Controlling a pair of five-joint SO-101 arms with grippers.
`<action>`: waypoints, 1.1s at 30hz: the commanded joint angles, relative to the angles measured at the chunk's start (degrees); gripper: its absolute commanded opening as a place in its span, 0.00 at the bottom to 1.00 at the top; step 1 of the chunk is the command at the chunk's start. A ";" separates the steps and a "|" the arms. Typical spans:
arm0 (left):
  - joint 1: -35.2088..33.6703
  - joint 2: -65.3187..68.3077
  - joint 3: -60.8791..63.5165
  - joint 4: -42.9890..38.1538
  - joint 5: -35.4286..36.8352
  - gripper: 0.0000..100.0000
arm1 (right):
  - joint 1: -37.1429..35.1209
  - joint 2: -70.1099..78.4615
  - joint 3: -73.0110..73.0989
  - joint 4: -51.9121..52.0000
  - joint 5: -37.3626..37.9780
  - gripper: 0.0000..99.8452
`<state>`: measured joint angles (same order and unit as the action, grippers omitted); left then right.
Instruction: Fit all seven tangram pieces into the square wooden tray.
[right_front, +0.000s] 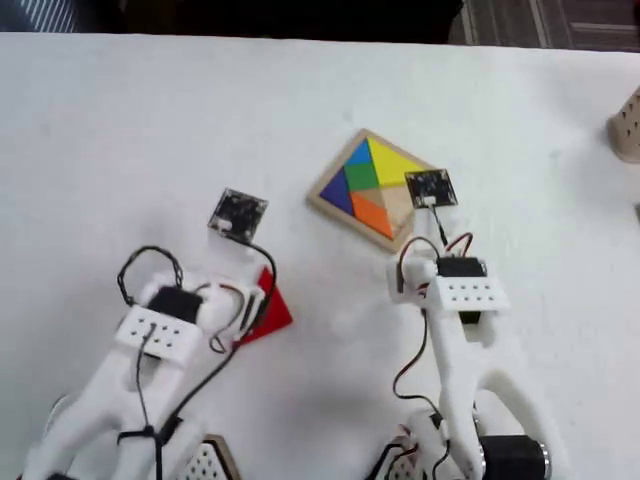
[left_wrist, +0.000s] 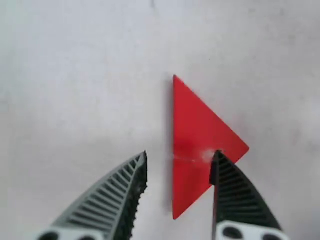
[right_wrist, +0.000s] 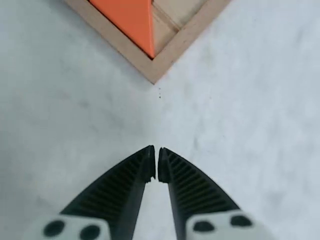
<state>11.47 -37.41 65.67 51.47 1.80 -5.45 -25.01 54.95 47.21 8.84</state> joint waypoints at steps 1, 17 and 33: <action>1.54 4.18 -5.89 1.23 2.99 0.27 | 0.31 -2.15 -0.26 -1.27 0.88 0.02; 4.88 25.89 -17.58 1.23 1.58 0.34 | 0.22 -2.24 -0.35 -1.27 0.88 0.02; 4.18 30.46 -19.96 1.14 -2.37 0.34 | 1.63 -2.15 -0.18 0.92 4.84 0.02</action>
<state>16.04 -7.25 48.44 52.26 0.31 -4.57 -25.01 54.95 47.65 12.79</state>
